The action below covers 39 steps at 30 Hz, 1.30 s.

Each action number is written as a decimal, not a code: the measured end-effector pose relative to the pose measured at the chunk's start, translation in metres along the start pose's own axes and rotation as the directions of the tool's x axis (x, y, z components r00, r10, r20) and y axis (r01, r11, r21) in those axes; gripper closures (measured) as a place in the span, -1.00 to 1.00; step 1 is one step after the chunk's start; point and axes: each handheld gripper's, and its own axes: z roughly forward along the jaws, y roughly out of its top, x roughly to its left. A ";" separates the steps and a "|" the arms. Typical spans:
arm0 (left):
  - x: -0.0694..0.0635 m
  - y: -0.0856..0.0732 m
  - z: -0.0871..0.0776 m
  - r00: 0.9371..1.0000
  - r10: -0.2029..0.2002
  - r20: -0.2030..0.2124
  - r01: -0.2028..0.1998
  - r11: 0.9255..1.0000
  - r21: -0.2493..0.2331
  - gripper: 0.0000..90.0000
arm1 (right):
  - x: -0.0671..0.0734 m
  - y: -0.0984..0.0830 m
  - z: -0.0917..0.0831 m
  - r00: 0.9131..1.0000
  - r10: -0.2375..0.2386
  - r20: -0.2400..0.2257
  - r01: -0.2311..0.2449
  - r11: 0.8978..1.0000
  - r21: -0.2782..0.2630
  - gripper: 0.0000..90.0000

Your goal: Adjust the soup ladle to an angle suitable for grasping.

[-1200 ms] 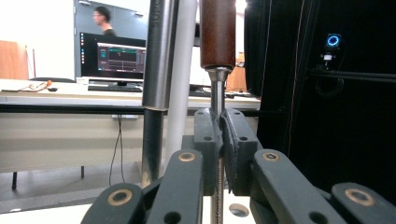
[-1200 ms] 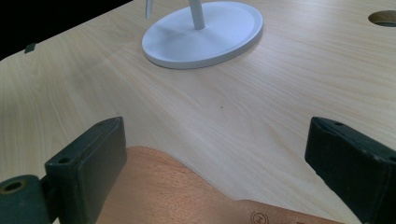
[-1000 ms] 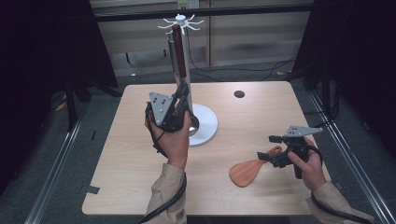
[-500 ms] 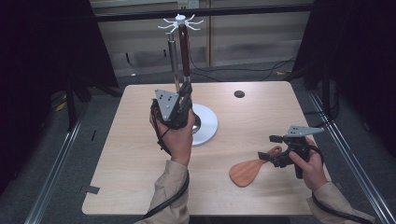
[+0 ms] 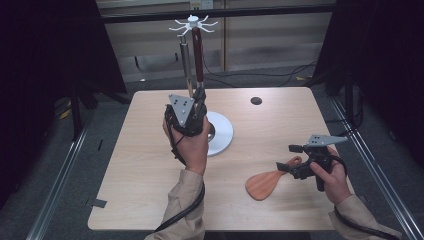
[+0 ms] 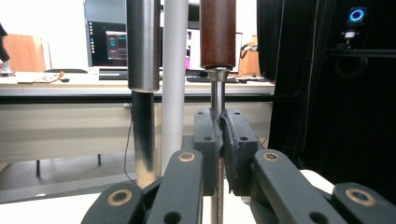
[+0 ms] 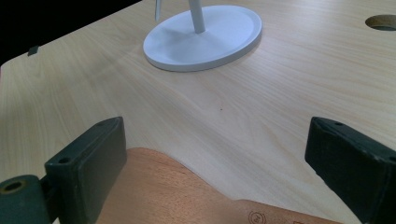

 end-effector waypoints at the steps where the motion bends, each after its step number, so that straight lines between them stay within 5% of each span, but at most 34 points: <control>1: 0.000 0.000 0.001 1.000 0.004 -0.006 -0.004 1.000 0.000 0.89 | 0.000 0.000 0.000 1.000 -0.001 0.001 0.001 1.000 0.000 -0.89; 27: -0.003 -0.006 0.015 0.997 0.050 -0.067 -0.049 0.999 0.015 0.88 | 0.000 0.000 -0.002 1.000 0.006 0.001 -0.006 1.000 -0.001 -0.89; 39: -0.001 -0.001 0.019 0.999 0.010 -0.042 -0.008 0.999 0.039 0.89 | 0.000 0.000 -0.001 1.000 0.003 -0.004 -0.003 1.000 0.000 -0.89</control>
